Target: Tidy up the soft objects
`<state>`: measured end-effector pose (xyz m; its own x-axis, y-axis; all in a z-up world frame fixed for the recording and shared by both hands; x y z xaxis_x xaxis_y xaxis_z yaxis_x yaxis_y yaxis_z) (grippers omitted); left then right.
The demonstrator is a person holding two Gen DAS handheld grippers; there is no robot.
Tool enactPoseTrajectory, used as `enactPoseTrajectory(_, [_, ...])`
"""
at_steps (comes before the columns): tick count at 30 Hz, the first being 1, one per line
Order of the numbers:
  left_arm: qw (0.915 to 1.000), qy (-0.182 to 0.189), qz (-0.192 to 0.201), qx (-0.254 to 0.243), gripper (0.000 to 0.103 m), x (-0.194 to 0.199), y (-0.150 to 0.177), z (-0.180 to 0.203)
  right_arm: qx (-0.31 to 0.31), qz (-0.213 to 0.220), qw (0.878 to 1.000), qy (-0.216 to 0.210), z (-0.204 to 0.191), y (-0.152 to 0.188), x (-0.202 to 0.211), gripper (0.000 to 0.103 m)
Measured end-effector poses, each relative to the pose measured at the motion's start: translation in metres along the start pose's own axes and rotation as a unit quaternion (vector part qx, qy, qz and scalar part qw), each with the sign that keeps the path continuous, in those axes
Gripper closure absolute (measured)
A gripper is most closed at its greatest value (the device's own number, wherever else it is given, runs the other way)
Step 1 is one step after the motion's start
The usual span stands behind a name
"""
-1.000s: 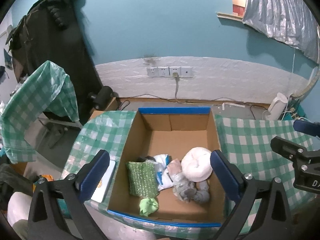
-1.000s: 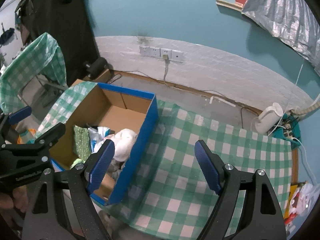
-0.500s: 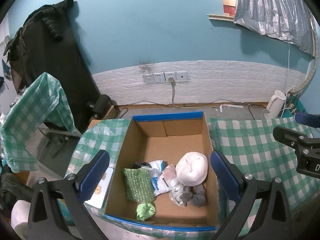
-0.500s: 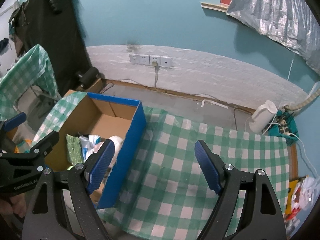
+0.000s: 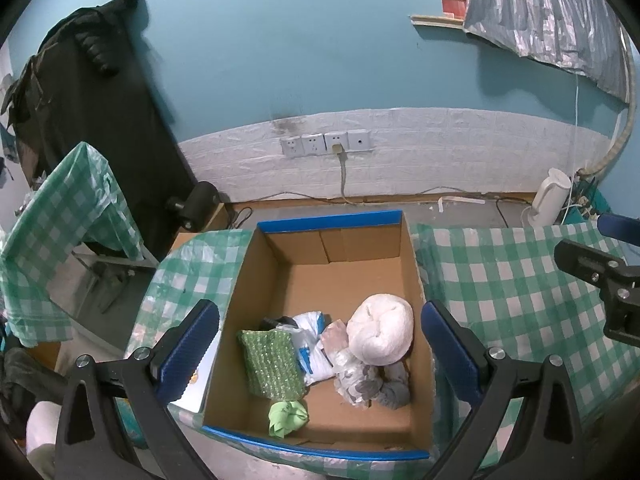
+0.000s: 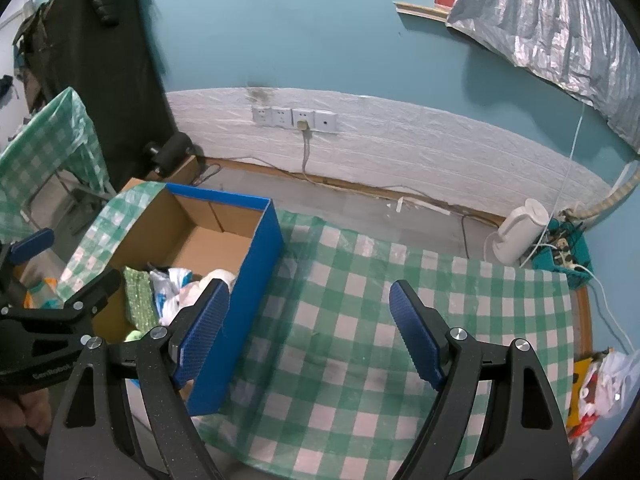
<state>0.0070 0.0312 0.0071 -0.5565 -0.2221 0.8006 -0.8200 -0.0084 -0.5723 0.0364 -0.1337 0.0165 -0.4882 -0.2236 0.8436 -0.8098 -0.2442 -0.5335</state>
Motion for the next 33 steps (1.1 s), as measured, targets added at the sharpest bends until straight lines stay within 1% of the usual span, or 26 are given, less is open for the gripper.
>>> enactPoseTrajectory(5, [1.0000, -0.003, -0.005, -0.001, 0.001, -0.0019, 0.0010, -0.0008, 0.002, 0.002, 1.000, 0.001, 0.0006, -0.0007, 0.0005, 0.021])
enactPoseTrajectory(33, [1.0000, -0.004, -0.002, -0.003, 0.001, -0.0015, 0.0017, -0.0019, 0.002, 0.001, 1.000, 0.005, -0.0007, -0.0006, 0.0017, 0.021])
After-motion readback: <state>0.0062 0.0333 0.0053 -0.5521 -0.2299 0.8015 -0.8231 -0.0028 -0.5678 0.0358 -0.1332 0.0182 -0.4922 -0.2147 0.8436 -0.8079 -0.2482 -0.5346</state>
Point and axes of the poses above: each gripper's, at about its wrist camera, not at the fingertips, and x roughly against the way its jaws point, z to its right, y to its underside, the point moved 3 cm from there along -x, roughly the way its jaws point, and after that the axes turned 7 degrees about -z, right-handed, at the moved point
